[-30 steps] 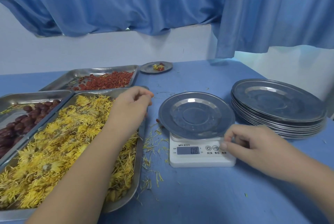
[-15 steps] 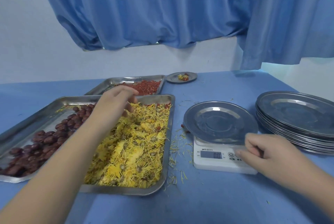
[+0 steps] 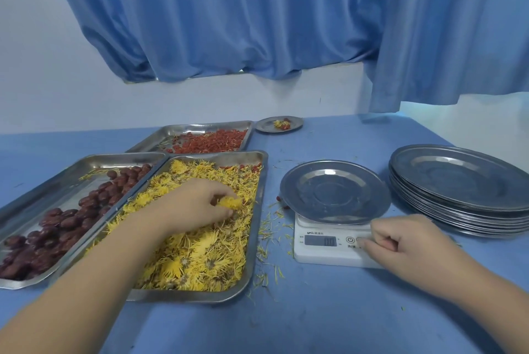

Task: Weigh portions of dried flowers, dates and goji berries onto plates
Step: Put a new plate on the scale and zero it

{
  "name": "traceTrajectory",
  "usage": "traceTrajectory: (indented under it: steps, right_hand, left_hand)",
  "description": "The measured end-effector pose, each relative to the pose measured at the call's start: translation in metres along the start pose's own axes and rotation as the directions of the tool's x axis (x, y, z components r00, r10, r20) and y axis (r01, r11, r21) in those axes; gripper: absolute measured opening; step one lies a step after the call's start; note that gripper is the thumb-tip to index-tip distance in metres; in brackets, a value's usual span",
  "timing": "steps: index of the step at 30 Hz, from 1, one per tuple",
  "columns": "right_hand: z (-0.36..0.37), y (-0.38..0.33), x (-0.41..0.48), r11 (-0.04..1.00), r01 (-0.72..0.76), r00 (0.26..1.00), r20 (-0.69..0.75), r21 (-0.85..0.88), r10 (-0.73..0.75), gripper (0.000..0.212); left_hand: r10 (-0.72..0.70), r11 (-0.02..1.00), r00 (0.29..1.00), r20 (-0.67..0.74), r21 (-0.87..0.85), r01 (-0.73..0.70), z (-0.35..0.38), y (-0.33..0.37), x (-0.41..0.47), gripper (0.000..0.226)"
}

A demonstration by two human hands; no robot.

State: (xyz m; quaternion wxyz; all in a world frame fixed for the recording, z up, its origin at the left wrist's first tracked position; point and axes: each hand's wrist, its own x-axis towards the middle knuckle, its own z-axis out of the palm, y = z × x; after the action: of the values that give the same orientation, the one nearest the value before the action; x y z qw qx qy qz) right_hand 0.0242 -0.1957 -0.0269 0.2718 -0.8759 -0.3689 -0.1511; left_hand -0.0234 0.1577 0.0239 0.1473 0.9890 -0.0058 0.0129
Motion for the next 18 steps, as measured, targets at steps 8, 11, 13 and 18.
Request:
traceTrajectory:
  steps: [8,11,13,18]
  right_hand:
    - [0.0,0.003,0.002,0.999,0.03,1.0,0.004,0.029,-0.03,0.048]
    - [0.0,0.004,0.003,0.999,0.022,1.0,-0.001,0.045,-0.022,0.049]
    - [0.0,0.005,0.003,0.999,0.006,1.0,-0.008,0.053,-0.006,0.049]
    - [0.0,0.006,0.003,0.996,-0.017,1.0,-0.02,0.088,0.019,0.05]
  left_hand:
    - [-0.091,0.924,0.968,-0.233,-0.383,-0.005,-0.019,0.011,-0.004,0.022]
    - [-0.117,0.852,0.966,-0.231,-0.523,-0.022,-0.013,0.035,0.01,0.023]
    - [-0.097,0.816,0.971,-0.219,-0.576,-0.049,-0.004,0.056,0.022,0.022]
    - [-0.015,0.833,0.967,-0.256,-0.537,-0.129,0.019,0.109,0.055,0.02]
